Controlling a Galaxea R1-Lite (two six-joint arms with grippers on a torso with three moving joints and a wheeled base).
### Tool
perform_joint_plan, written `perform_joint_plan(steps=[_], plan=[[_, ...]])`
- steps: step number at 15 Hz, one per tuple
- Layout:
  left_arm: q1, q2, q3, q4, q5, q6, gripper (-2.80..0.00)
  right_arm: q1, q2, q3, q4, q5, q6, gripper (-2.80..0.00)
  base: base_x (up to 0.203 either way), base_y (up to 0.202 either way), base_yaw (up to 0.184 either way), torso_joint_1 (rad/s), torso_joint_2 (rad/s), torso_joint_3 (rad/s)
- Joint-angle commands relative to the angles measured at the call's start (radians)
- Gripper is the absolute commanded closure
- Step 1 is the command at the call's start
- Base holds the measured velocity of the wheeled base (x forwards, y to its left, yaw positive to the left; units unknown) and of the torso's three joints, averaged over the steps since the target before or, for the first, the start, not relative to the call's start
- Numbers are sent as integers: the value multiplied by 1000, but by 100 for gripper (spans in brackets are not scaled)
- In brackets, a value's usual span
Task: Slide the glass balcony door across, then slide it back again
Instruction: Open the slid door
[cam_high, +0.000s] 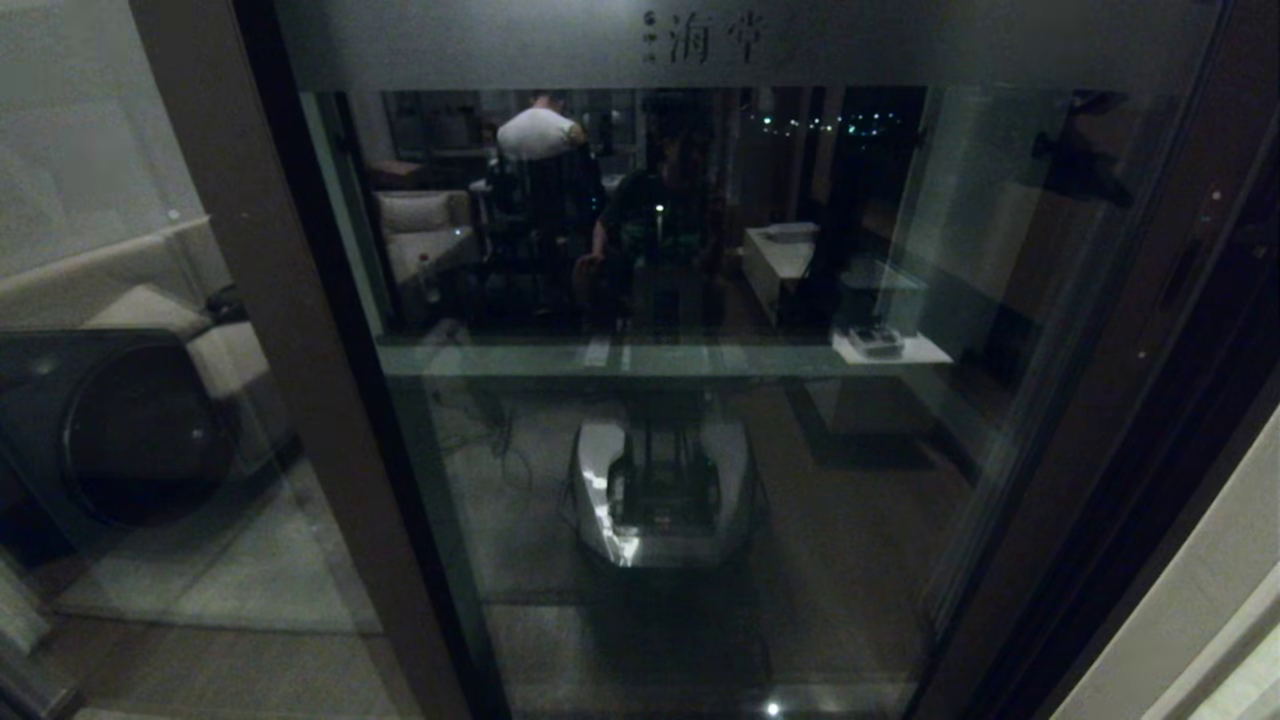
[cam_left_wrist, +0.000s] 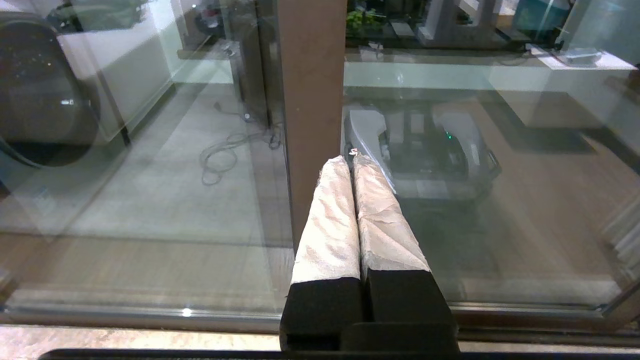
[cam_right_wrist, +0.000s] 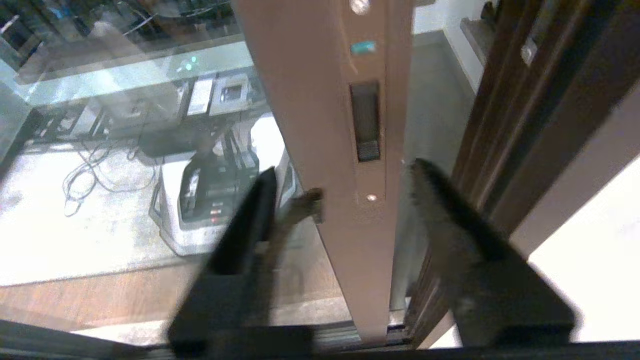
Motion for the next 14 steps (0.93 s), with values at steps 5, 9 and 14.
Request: perform_joint_plan(steps=[5,9,14], plan=[[0,0,0,0,0,0,0,7,148,-163,0,-237,8,0,0,0,0,0,0,0],[0,0,0,0,0,0,0,33,213,-217,0,-250,9,0,0,0,0,0,0,0],[0,0,2,0,0,0,0,71,307,-301,0,-307,17,0,0,0,0,0,0,0]])
